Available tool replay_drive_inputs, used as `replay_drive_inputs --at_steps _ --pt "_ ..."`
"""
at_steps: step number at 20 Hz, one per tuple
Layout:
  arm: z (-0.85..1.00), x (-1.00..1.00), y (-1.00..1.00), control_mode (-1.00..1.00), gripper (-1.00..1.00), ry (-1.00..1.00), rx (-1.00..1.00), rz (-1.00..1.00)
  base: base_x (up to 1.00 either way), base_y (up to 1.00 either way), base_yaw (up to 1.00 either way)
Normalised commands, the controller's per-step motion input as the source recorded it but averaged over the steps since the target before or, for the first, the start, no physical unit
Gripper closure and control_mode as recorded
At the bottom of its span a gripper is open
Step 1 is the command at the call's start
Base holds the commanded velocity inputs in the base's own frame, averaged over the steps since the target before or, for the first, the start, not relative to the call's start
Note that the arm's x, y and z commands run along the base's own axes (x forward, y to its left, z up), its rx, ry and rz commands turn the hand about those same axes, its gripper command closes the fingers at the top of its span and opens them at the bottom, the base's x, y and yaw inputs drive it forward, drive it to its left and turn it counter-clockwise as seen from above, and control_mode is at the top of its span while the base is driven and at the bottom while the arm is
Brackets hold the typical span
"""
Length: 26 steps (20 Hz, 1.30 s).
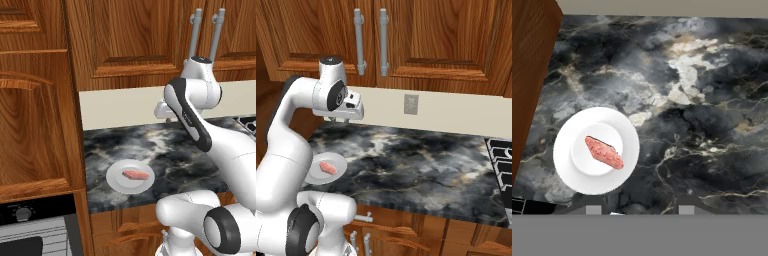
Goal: Place the steak on the rack of the oven.
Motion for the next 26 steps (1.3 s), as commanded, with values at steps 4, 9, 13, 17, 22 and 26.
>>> replay_drive_inputs --at_steps 4,9,13,17,22,26 --pt "-0.01 0.0 0.0 -1.0 -1.0 0.0 0.0 0.0 0.0 0.0 0.0" --pt "-0.32 -0.19 0.2 -1.0 -1.0 0.0 -0.03 0.01 0.0 0.0 0.0" --pt "-0.6 -0.22 0.71 -1.0 -1.0 0.0 -0.08 0.07 0.0 0.0 0.0" --pt "-0.66 -0.05 0.57 -1.0 -1.0 0.09 -0.06 0.14 0.0 0.0 0.0" --pt "-0.57 -0.01 0.27 -1.0 -1.0 0.06 -0.01 0.14 0.0 0.0 0.0" --pt "-0.69 0.0 0.36 -1.0 -1.0 0.0 -0.08 0.23 0.0 0.0 0.0"
